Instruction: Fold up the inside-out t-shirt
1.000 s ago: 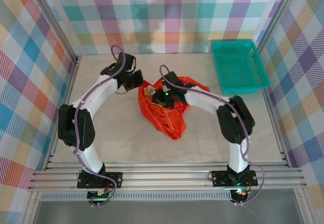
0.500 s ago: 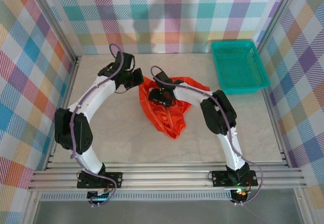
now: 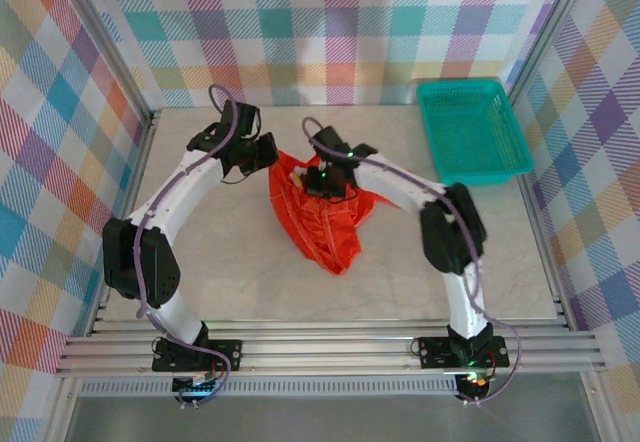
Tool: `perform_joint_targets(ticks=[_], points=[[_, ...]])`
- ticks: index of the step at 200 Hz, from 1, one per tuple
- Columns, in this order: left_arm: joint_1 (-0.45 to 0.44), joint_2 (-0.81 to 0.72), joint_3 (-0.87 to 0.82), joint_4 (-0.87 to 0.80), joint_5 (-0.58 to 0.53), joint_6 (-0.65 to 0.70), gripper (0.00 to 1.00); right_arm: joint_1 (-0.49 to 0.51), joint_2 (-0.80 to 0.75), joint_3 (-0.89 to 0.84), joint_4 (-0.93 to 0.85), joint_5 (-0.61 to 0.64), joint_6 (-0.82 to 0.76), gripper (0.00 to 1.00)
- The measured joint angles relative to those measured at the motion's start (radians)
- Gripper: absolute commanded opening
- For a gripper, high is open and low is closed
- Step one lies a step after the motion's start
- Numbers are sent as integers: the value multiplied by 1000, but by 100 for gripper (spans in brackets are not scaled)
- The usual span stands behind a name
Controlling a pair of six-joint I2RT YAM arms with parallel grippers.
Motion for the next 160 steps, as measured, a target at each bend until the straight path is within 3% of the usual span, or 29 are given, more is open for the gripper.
perform_joint_targets(ticks=[33, 60, 106, 152, 160], points=[[38, 21, 48, -23, -6, 5, 0, -31, -396, 55, -72, -86, -71, 0], [14, 31, 127, -15, 80, 11, 0, -78, -555, 106, -124, -160, -87, 0], [8, 50, 134, 3, 85, 14, 0, -138, -569, 34, -149, -296, -61, 0], [15, 171, 50, -52, -19, 34, 0, -174, -472, -160, -76, -404, -45, 0], [21, 177, 25, -61, -28, 39, 18, -177, -445, -172, -64, -414, -40, 0]])
